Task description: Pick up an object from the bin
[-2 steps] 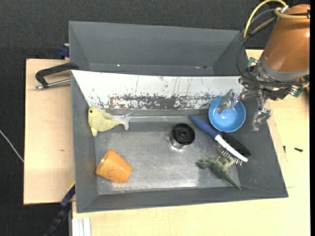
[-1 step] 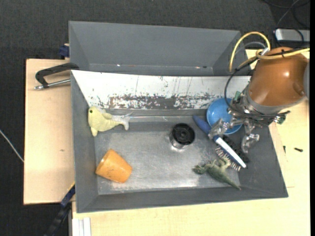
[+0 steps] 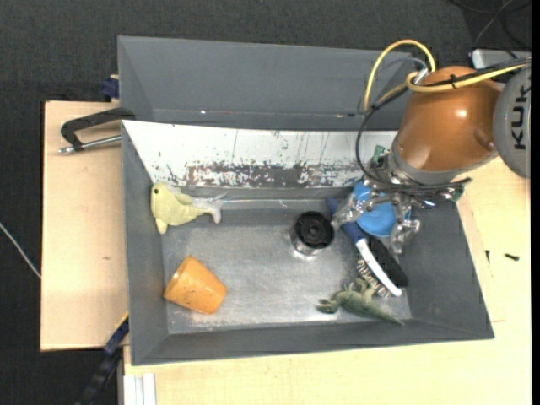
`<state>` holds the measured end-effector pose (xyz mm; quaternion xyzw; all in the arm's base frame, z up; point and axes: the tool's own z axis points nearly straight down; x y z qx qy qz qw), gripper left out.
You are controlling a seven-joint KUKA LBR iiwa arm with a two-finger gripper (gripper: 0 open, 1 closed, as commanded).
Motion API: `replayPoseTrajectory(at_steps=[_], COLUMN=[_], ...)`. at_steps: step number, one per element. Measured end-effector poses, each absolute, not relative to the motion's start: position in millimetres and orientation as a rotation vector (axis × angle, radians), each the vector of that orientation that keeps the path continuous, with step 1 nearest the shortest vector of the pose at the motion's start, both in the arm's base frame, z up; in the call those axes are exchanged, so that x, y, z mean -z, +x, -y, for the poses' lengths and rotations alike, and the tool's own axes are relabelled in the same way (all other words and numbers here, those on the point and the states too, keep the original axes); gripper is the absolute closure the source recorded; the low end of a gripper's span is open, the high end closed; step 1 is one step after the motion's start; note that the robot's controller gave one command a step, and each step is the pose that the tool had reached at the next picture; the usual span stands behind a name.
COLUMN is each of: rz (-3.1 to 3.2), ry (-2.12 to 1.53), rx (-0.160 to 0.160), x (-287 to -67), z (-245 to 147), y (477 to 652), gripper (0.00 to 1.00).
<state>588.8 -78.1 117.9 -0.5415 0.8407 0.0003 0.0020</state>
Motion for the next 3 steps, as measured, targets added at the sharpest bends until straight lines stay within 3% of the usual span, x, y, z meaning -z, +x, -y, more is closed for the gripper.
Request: replayPoseTrajectory(at_steps=[1, 2, 3], rz=[-2.226, -2.222, -2.168], ry=[-2.213, -2.215, -2.262], rx=[0.0, -0.004, 0.014], x=[-71.3, -72.0, -235.3], z=[82.0, 79.8, 108.7], y=[594.8, 595.0, 580.2], gripper=[0.0, 1.0, 1.0])
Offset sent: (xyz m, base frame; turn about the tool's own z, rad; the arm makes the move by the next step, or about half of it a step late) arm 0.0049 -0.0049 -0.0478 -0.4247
